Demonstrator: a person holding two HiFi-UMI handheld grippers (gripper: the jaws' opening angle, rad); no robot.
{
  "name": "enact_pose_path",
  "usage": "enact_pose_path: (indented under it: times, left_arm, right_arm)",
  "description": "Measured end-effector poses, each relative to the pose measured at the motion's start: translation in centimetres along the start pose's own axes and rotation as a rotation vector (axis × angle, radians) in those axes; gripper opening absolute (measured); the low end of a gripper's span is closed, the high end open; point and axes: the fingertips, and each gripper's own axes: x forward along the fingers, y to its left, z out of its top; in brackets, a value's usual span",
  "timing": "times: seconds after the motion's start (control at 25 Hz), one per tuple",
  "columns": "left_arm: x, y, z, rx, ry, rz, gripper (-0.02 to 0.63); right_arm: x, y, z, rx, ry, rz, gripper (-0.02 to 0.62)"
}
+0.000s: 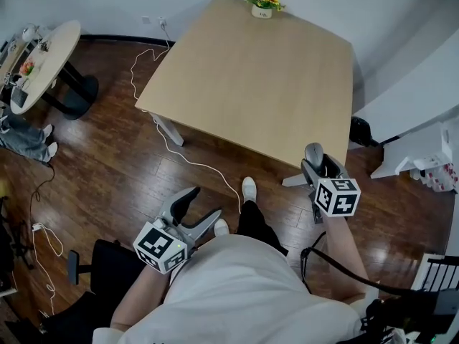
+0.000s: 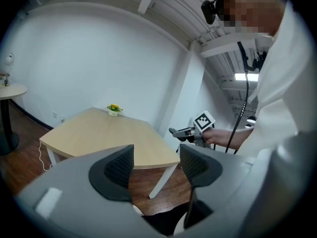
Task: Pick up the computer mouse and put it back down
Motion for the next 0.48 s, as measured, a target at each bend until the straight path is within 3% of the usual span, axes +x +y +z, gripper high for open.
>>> enact_pose_path:
  times: [0.48]
  left_arm:
    - [2.4, 4.3, 2.0, -0.085, 0.020, 0.184, 0.265]
  right_arm:
    - [20.7, -6.2, -3.2, 0.011, 0.171, 0.002, 0.295]
